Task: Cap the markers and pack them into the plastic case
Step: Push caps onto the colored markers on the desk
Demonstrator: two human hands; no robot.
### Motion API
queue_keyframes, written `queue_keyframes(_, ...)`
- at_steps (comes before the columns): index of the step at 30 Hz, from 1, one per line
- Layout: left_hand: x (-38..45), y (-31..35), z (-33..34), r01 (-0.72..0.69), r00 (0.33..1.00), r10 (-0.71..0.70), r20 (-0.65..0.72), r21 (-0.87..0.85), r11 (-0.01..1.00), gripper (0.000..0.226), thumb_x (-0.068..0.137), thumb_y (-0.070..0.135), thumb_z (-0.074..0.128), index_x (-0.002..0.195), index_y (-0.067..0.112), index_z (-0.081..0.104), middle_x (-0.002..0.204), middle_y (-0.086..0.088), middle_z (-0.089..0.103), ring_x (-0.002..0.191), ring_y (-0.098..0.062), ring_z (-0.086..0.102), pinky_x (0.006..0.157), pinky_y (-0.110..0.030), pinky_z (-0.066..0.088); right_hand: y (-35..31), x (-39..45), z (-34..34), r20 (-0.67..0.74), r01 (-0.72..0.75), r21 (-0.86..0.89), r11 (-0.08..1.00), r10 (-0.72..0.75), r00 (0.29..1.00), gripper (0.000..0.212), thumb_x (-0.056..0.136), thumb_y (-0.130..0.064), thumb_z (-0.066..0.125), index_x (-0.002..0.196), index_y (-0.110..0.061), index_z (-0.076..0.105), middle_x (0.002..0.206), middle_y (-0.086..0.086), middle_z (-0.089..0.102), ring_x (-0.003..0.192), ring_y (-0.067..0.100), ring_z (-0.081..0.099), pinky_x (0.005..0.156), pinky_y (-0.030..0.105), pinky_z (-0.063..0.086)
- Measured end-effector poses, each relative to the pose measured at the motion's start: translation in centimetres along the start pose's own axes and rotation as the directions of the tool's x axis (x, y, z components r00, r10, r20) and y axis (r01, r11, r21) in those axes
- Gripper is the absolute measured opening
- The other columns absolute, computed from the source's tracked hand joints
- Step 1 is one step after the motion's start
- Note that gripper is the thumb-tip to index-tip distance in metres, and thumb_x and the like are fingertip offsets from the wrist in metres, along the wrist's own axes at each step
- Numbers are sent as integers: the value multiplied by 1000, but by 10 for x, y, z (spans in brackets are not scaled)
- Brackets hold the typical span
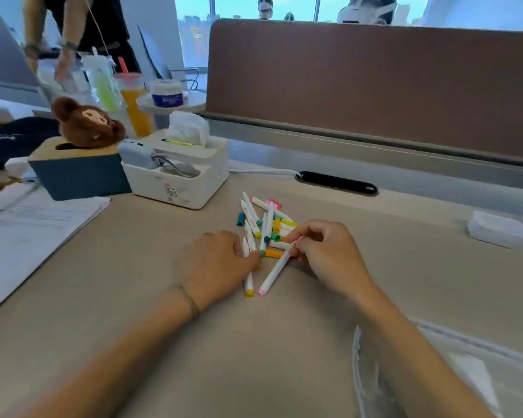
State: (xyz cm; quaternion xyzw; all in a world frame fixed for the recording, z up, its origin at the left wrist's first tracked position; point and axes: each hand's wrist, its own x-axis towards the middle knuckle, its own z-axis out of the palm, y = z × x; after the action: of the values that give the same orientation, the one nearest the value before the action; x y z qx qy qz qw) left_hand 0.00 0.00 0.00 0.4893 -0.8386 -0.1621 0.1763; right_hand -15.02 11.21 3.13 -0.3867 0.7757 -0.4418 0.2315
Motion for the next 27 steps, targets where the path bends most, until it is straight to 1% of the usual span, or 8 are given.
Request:
queue_keyframes(4, -4, -1, -13, -62, 994, 51, 97, 114, 992, 44, 78, 67, 62, 73, 23, 56, 76, 3, 60, 76, -17, 58, 63, -30, 43, -5, -5, 1, -38, -110, -155, 982, 106, 994, 17, 89, -23, 65, 78, -23, 79, 70, -1, 74, 74, 21, 71, 80, 48, 62)
queue_keyframes(8, -11, 4, -20, -124, 988, 99, 117, 230, 965, 40, 84, 63, 57, 83, 24, 54, 78, 4, 54, 77, -16, 56, 59, -28, 36, -17, -1, 11, -14, -145, -466, 873, 156, 988, 24, 86, -34, 64, 76, -17, 76, 75, 3, 72, 75, 23, 68, 72, 38, 59)
queue_keyframes(11, -14, 8, -25, -97, 990, 72, 118, 217, 971, 39, 85, 62, 59, 82, 23, 54, 78, 3, 54, 76, -17, 55, 58, -27, 34, -26, 2, 23, -55, -146, -613, 776, 142, 988, 24, 85, -43, 63, 90, -19, 68, 78, 0, 64, 71, 19, 60, 58, 29, 43)
queue_keyframes(15, -17, 1, -19, -23, 988, 10, 153, 83, 996, 49, 82, 72, 60, 83, 23, 63, 83, 4, 64, 79, -16, 61, 63, -29, 41, -30, 1, 33, -25, -112, -728, 677, 137, 990, 29, 87, -48, 65, 87, -20, 57, 80, -2, 57, 70, 15, 53, 57, 28, 38)
queue_keyframes(18, -16, -8, -16, 20, 989, -16, 150, -24, 1000, 41, 82, 67, 65, 80, 26, 65, 80, 9, 64, 80, -10, 61, 65, -29, 45, -29, 1, 32, 39, -78, -719, 691, 153, 987, 25, 87, -42, 64, 79, -20, 54, 81, 0, 61, 71, 15, 57, 56, 27, 41)
queue_keyframes(21, -17, -11, -16, 32, 990, -22, 141, -69, 997, 32, 81, 58, 71, 80, 27, 65, 82, 9, 64, 79, -8, 60, 70, -31, 52, -30, 5, 23, 94, -86, -582, 809, 172, 981, 24, 79, -40, 64, 75, -16, 66, 71, 2, 72, 70, 21, 70, 69, 32, 59)
queue_keyframes(24, -19, -8, -21, -4, 994, 0, 110, 33, 999, 22, 81, 47, 71, 85, 28, 64, 85, 7, 61, 82, -13, 60, 76, -33, 55, -37, 6, 12, 115, -99, -441, 892, 166, 979, 30, 75, -36, 63, 66, -9, 72, 55, 3, 71, 60, 23, 73, 73, 38, 64)
queue_keyframes(27, -20, -7, -27, -59, 995, 41, 92, 192, 980, 23, 88, 42, 64, 97, 20, 63, 87, 2, 51, 84, -19, 57, 71, -31, 50, -45, 6, 5, 149, -98, -306, 947, 149, 978, 22, 76, -21, 64, 67, -2, 71, 56, 10, 70, 56, 26, 69, 66, 36, 61)
